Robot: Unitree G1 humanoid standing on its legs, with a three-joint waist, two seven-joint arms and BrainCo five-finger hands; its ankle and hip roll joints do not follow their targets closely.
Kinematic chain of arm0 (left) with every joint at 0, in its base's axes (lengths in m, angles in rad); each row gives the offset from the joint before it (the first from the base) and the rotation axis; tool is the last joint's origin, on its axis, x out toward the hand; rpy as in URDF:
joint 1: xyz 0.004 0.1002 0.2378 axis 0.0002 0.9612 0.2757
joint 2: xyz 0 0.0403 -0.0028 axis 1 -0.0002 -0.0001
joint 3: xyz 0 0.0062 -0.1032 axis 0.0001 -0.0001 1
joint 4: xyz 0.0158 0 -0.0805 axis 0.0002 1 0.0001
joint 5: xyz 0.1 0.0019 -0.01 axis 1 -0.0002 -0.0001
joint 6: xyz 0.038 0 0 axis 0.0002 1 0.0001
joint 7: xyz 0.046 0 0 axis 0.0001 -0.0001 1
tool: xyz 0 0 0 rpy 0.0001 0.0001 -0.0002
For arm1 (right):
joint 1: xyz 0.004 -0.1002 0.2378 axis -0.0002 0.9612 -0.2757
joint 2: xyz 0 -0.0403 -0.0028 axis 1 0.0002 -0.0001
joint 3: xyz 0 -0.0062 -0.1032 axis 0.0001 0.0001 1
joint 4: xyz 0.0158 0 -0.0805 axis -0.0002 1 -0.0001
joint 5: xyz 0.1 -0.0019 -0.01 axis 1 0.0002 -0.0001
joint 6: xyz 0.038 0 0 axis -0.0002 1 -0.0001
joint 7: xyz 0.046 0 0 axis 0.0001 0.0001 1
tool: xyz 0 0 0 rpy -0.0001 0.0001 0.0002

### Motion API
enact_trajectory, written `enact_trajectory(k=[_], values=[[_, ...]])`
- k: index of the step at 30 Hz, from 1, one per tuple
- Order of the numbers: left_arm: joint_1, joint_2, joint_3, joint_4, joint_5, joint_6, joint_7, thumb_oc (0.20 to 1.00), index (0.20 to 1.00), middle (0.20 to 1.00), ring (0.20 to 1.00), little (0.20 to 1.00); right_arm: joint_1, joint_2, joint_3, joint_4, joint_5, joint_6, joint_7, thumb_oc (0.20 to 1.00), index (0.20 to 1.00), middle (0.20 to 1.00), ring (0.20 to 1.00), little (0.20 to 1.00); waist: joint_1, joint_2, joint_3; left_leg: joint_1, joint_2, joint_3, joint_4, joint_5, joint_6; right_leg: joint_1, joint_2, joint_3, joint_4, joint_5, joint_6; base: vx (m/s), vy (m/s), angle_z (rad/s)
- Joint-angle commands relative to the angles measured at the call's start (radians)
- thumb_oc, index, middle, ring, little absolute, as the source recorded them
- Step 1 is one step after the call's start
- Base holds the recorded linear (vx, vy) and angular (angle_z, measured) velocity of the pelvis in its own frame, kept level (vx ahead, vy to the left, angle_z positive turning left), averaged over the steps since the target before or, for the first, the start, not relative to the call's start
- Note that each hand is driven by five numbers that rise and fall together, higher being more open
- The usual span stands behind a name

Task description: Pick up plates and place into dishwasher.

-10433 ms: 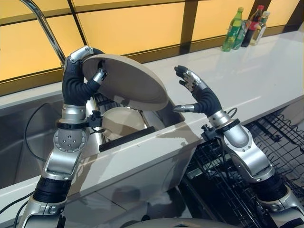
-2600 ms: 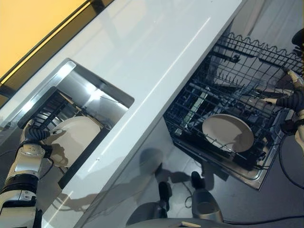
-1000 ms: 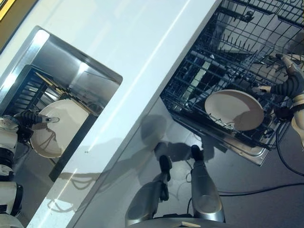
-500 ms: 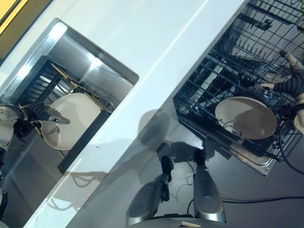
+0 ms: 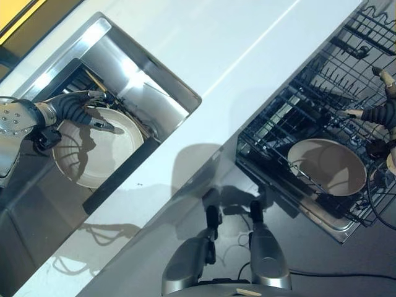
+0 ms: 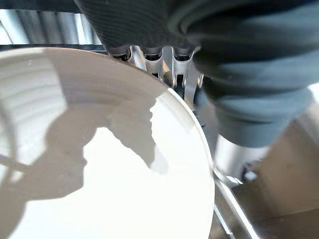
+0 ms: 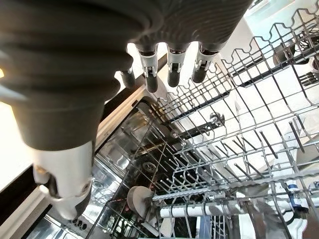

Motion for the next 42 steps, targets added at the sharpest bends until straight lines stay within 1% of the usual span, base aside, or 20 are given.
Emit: enact_trajectory(k=[1,6,17,20,22,25,26,28,30,32,34,37,41,42], values=[[0.142,-0.035,-0.041,-0.116,-0.112,-0.033,-0.081,0.2,0.2,0.2,0.2,0.2,0.059,0.017,-0.06,-0.056,0.024,-0.045,-0.041,1.0,1.0,1.0,1.0,1.0,0.008,-0.061,-0.097,-0.064,0.019,-0.004,0.084,-0.031,-0.025,-0.013,-0.058,0.049,0.022,0.036,0.046,0.0,0.0,0.0],[0.176,-0.023,-0.017,-0.12,-0.123,-0.04,-0.092,0.2,0.2,0.2,0.2,0.2,0.079,0.005,-0.069,-0.04,0.04,-0.065,-0.041,1.0,1.0,1.0,1.0,1.0,0.008,-0.061,-0.108,-0.056,0.02,-0.004,0.077,-0.029,-0.026,-0.005,-0.054,0.049,0.016,0.035,0.045,0.0,0.0,0.0],[0.236,-0.017,0.029,-0.124,-0.13,-0.047,-0.084,0.2,0.2,0.2,0.2,0.2,0.114,-0.001,-0.079,-0.04,0.06,-0.076,-0.047,1.0,1.0,1.0,1.0,1.0,0.015,-0.066,-0.124,-0.047,0.024,-0.003,0.075,-0.032,-0.027,0.01,-0.053,0.04,0.005,0.034,0.045,0.0,0.0,0.0],[0.251,-0.012,0.046,-0.123,-0.124,-0.048,-0.068,0.2,0.2,0.2,0.2,0.2,0.121,-0.004,-0.084,-0.04,0.064,-0.079,-0.045,1.0,1.0,1.0,1.0,1.0,0.018,-0.067,-0.126,-0.045,0.025,-0.004,0.073,-0.031,-0.027,0.014,-0.053,0.037,0.001,0.034,0.045,0.0,0.0,0.0],[0.264,-0.007,0.064,-0.124,-0.096,-0.037,-0.036,0.2,0.2,0.2,0.2,0.2,0.128,-0.005,-0.089,-0.039,0.068,-0.084,-0.043,1.0,1.0,1.0,1.0,1.0,0.021,-0.068,-0.131,-0.043,0.026,-0.005,0.071,-0.03,-0.028,0.018,-0.053,0.033,-0.002,0.033,0.044,0.0,0.0,0.0],[0.293,0.007,0.113,-0.101,0.012,-0.008,0.1,0.2,0.2,0.2,0.2,0.2,0.14,-0.005,-0.101,-0.042,0.075,-0.086,-0.039,1.0,1.0,1.0,1.0,1.0,0.031,-0.069,-0.139,-0.038,0.027,-0.01,0.067,-0.029,-0.028,0.027,-0.054,0.026,-0.007,0.031,0.043,0.0,0.0,0.0],[0.308,0.021,0.141,-0.083,0.047,-0.011,0.154,0.2,0.2,0.2,0.2,0.2,0.147,-0.007,-0.108,-0.046,0.08,-0.084,-0.037,1.0,1.0,1.0,1.0,1.0,0.036,-0.071,-0.144,-0.034,0.027,-0.015,0.065,-0.029,-0.028,0.031,-0.053,0.023,-0.007,0.028,0.043,0.03,-0.012,0.02],[0.336,0.027,0.214,-0.062,0.051,-0.035,0.245,0.2,0.2,0.2,0.2,0.2,0.161,-0.006,-0.129,-0.051,0.088,-0.083,-0.026,1.0,1.0,1.0,1.0,1.0,0.043,-0.074,-0.154,-0.03,0.027,-0.022,0.063,-0.029,-0.029,0.037,-0.053,0.017,-0.008,0.022,0.04,0.04,-0.019,0.04],[0.366,0.006,0.301,-0.045,0.073,-0.073,0.353,0.2,0.2,0.2,0.2,0.2,0.178,0.014,-0.152,-0.059,0.078,-0.08,-0.013,1.0,1.0,1.0,1.0,1.0,0.054,-0.077,-0.166,-0.025,0.027,-0.031,0.061,-0.029,-0.029,0.044,-0.051,0.008,-0.007,0.016,0.038,0.04,-0.023,0.1],[0.415,-0.026,0.387,-0.03,0.104,-0.133,0.422,0.2,0.2,0.2,0.2,0.2,0.201,0.043,-0.173,-0.063,0.059,-0.092,0.0,1.0,1.0,1.0,1.0,1.0,0.064,-0.08,-0.178,-0.019,0.029,-0.038,0.058,-0.03,-0.03,0.05,-0.051,-0.002,-0.006,0.009,0.035,0.04,-0.021,0.1],[0.466,-0.074,0.458,-0.042,0.152,-0.178,0.505,0.2,0.2,0.2,0.2,0.2,0.223,0.07,-0.186,-0.074,0.043,-0.096,0.004,1.0,1.0,1.0,1.0,1.0,0.073,-0.084,-0.19,-0.014,0.029,-0.046,0.052,-0.028,-0.03,0.055,-0.05,-0.009,-0.007,0.005,0.032,0.04,-0.021,0.14],[0.518,-0.141,0.525,-0.058,0.206,-0.239,0.623,0.2,0.2,0.2,0.2,0.2,0.235,0.106,-0.186,-0.085,0.018,-0.092,0.004,1.0,1.0,1.0,1.0,1.0,0.082,-0.091,-0.208,-0.007,0.029,-0.054,0.047,-0.028,-0.031,0.061,-0.048,-0.018,-0.004,-0.002,0.029,0.04,-0.013,0.14],[0.568,-0.193,0.593,-0.081,0.232,-0.318,0.78,0.2,0.2,0.2,0.2,0.2,0.256,0.137,-0.191,-0.097,-0.003,-0.084,0.01,1.0,1.0,1.0,1.0,1.0,0.092,-0.096,-0.233,0.007,0.03,-0.062,0.038,-0.029,-0.033,0.069,-0.044,-0.022,0.004,-0.015,0.024,0.06,-0.002,0.13],[0.575,-0.201,0.607,-0.085,0.233,-0.329,0.801,0.2,0.2,0.2,0.2,0.2,0.261,0.143,-0.192,-0.101,-0.007,-0.082,0.013,1.0,1.0,1.0,1.0,1.0,0.091,-0.097,-0.238,0.009,0.031,-0.062,0.036,-0.029,-0.034,0.069,-0.043,-0.022,0.006,-0.017,0.024,0.06,0.003,0.07]])
